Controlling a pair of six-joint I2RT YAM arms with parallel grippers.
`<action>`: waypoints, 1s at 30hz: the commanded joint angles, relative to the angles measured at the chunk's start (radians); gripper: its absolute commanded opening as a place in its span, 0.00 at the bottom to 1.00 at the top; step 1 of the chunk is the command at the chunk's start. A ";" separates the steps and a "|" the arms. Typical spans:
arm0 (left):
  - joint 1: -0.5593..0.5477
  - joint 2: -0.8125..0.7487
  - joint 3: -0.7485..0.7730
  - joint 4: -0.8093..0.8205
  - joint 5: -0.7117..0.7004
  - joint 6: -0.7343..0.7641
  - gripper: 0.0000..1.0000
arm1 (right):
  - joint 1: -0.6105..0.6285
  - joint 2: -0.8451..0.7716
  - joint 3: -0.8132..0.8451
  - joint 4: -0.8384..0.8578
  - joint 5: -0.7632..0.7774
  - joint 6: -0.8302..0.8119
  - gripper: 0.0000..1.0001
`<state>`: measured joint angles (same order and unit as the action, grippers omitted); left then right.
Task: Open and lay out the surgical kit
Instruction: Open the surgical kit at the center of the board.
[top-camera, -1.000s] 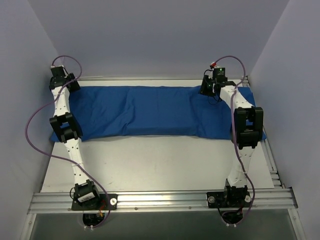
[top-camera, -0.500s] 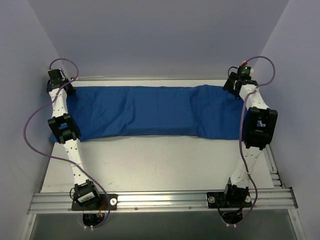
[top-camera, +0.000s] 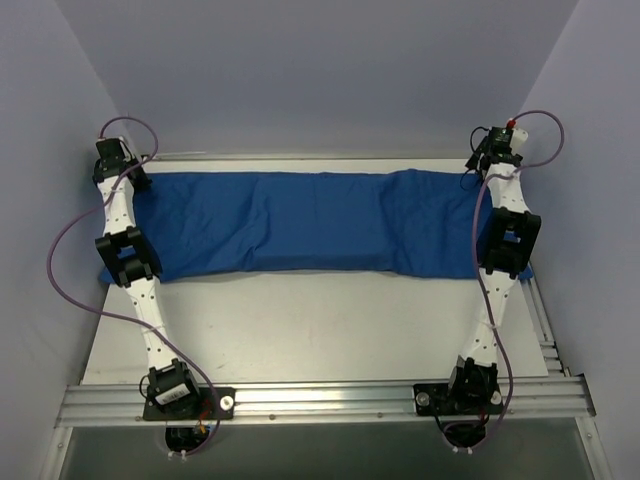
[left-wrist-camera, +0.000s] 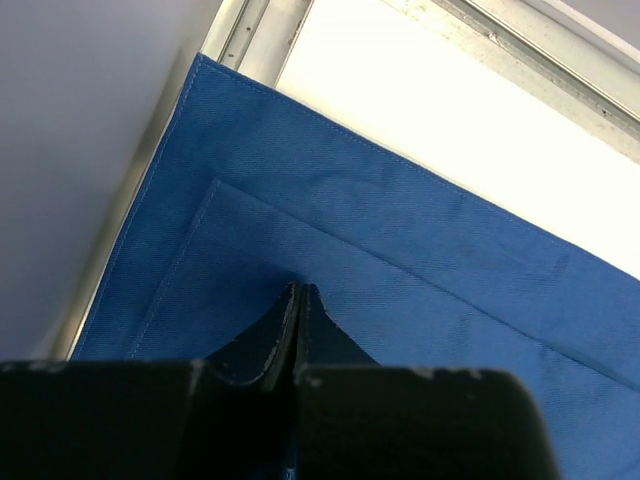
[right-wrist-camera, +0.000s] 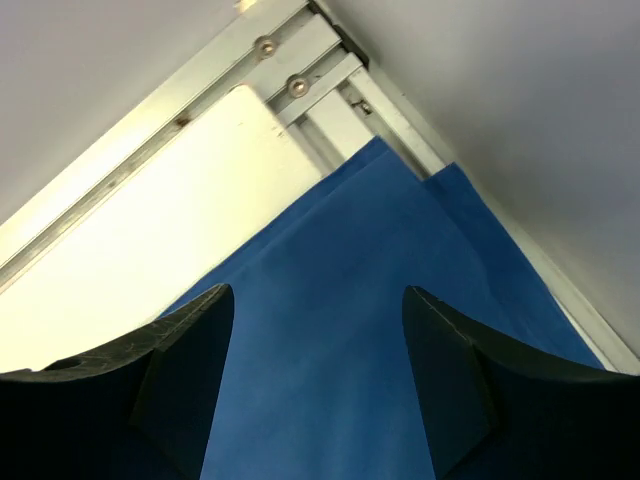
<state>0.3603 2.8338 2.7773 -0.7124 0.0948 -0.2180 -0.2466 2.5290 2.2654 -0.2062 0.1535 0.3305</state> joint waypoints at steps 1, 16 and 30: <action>0.031 -0.054 -0.002 -0.009 -0.001 0.009 0.02 | -0.017 0.059 0.124 -0.018 0.093 0.027 0.64; 0.023 -0.060 -0.027 -0.012 -0.015 0.078 0.02 | -0.048 0.183 0.184 0.044 0.052 -0.036 0.78; 0.017 -0.048 -0.015 -0.007 -0.032 0.089 0.04 | -0.089 0.179 0.134 0.079 -0.106 0.016 0.40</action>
<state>0.3634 2.8258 2.7548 -0.7151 0.0929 -0.1410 -0.3202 2.7346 2.4256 -0.1387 0.0597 0.3222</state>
